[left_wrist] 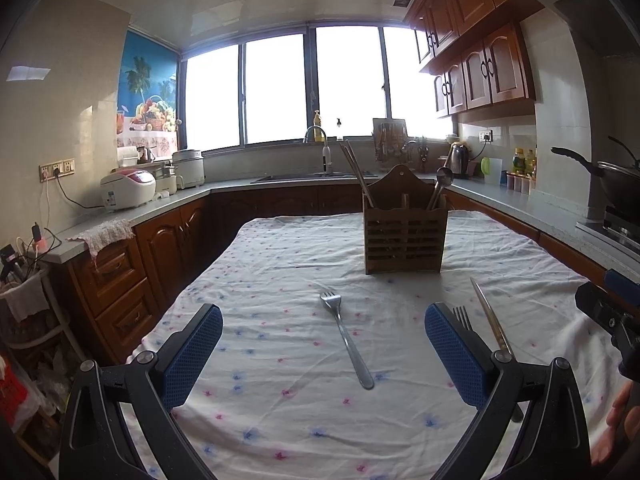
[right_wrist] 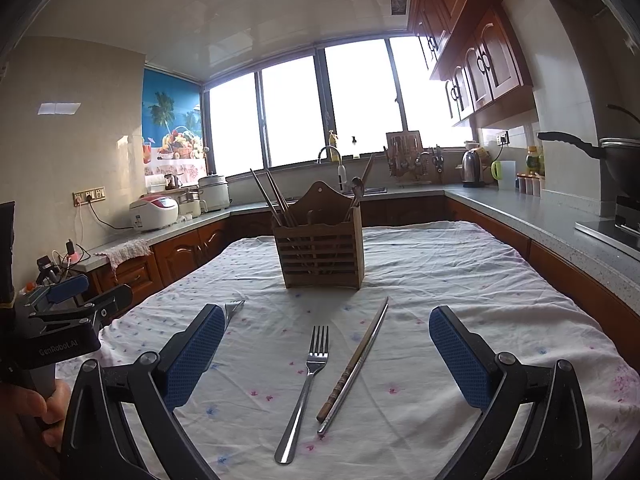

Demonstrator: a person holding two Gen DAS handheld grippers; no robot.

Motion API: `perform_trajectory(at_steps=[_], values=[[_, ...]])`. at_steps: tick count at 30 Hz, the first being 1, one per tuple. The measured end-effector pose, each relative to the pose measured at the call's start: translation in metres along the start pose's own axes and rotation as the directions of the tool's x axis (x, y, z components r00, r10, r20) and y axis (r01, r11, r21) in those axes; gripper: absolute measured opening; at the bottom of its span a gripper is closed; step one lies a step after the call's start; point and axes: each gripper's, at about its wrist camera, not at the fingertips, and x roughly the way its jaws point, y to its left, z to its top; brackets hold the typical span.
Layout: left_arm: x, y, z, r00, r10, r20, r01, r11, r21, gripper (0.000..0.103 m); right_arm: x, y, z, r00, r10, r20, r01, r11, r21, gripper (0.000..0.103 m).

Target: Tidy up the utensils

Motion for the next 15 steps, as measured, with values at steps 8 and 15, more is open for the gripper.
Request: perform_trajectory(at_steps=[8, 15], values=[[-0.0009, -0.0026, -0.0023, 1.000, -0.002, -0.002, 0.002, 1.000, -0.001, 0.102, -0.0002, 0.0014, 0.0008, 1.000, 0.005, -0.001, -0.005, 1.000, 0.001, 0.103], [-0.0010, -0.0032, -0.0020, 1.000, -0.006, -0.003, 0.006, 1.000, -0.002, 0.102, 0.0000, 0.0019, 0.0013, 1.000, 0.007, -0.001, -0.007, 1.000, 0.003, 0.103]])
